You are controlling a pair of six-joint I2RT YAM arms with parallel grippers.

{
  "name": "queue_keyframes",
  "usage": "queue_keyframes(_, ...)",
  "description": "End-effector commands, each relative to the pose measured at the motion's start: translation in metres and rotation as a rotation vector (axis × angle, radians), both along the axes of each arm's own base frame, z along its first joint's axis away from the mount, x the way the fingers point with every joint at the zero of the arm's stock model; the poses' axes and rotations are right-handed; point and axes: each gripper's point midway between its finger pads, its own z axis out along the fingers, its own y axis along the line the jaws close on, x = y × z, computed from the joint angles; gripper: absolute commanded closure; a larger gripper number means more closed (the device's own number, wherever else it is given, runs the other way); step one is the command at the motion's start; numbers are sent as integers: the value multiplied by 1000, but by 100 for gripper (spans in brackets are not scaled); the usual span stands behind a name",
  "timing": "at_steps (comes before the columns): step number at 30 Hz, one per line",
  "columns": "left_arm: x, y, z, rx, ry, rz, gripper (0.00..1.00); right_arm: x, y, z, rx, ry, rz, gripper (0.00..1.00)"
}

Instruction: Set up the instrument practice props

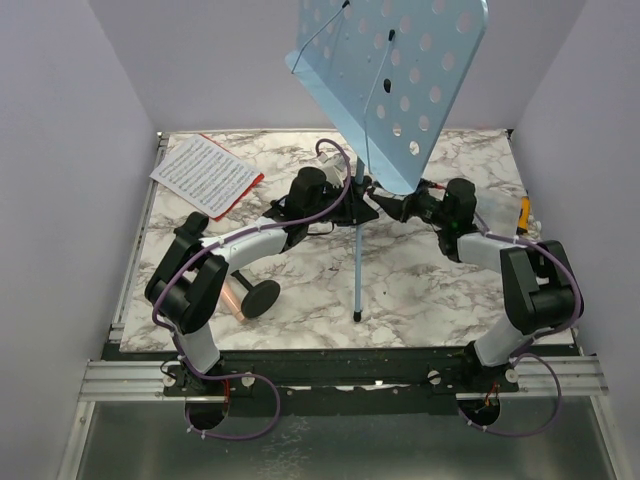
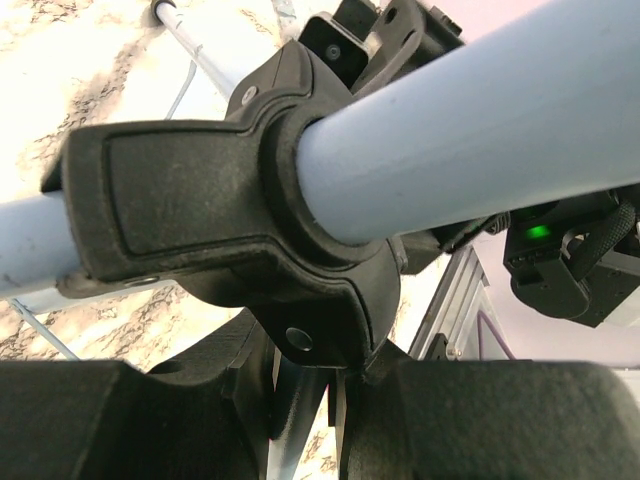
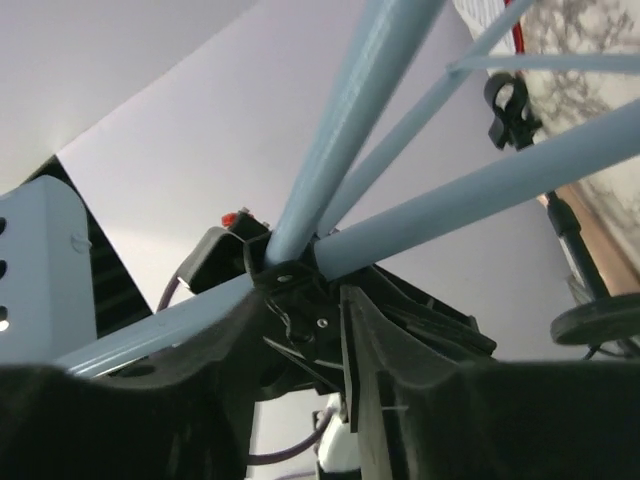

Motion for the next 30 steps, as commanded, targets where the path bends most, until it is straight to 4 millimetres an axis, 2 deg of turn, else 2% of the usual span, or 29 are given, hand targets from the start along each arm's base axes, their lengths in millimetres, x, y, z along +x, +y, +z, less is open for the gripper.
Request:
queue_keyframes(1,-16,5,-11,-1,161,-6,100,11,-25,2,-120,-129,-109,46)
queue_keyframes(2,-16,5,-10,-2,161,-7,100,9,-28,0,-164,-148,-112,35)
queue_keyframes(4,-15,6,-11,4,156,3,100,2,-32,-6,-240,-183,-102,21)
queue_keyframes(7,-16,5,-11,-2,167,-7,100,-10,-41,-9,-368,-325,-98,13)
queue_keyframes(12,-15,5,-10,-2,160,-2,100,-24,-46,10,-681,-730,-16,12)
queue_keyframes(16,-15,7,-6,-5,148,3,100,-16,-74,15,-999,-909,-83,9)
queue_keyframes(19,-14,8,-6,3,139,9,100,-17,-82,24,-1154,-1108,-73,7)
queue_keyframes(25,-15,8,-8,4,145,9,100,-38,-72,46,-1257,-1584,-55,5)
queue_keyframes(28,-16,7,-7,-1,147,4,100,-39,-66,52,-1307,-1755,-30,4)
queue_keyframes(30,-15,8,-7,2,143,11,100,-38,-59,49,-1345,-1845,24,9)
